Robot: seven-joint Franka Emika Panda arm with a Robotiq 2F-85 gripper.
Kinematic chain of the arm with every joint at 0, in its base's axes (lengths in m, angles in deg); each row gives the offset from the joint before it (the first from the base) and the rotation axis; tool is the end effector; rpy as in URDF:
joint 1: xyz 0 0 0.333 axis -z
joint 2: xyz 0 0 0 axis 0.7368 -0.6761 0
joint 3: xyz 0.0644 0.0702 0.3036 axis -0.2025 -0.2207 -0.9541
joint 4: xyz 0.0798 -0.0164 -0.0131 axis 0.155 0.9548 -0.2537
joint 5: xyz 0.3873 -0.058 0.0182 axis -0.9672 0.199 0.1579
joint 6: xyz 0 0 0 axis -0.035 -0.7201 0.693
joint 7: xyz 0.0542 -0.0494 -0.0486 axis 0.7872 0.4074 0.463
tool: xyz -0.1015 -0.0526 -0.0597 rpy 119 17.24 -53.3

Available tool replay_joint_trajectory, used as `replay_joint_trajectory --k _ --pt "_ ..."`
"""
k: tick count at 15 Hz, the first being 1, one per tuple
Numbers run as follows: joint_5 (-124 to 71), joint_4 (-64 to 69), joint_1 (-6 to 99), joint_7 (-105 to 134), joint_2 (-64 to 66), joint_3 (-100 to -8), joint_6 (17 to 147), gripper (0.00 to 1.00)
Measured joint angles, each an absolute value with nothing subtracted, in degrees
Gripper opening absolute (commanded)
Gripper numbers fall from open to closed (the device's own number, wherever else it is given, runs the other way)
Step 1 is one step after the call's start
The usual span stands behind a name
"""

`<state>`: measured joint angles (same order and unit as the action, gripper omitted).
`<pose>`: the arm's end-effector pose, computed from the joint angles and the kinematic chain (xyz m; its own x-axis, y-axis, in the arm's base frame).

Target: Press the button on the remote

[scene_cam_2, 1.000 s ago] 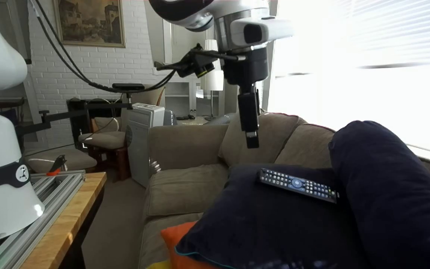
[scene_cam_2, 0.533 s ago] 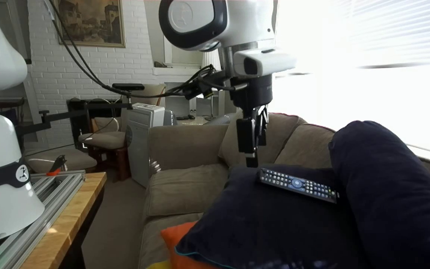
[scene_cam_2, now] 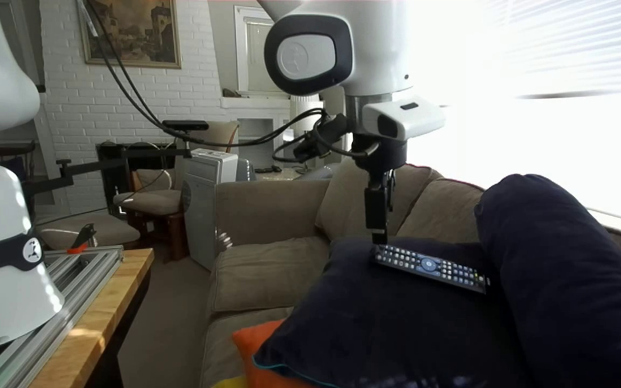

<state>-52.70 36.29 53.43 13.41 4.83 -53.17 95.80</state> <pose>0.5618 -0.1089 0.2791 0.8090 -0.5784 0.1046 -0.5409 -0.8023 -0.2525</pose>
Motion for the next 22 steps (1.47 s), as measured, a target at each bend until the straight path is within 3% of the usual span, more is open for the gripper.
replay_joint_trajectory --k 22 --pt "-52.8 18.0 57.7 14.6 -10.8 -56.3 97.0 1.00"
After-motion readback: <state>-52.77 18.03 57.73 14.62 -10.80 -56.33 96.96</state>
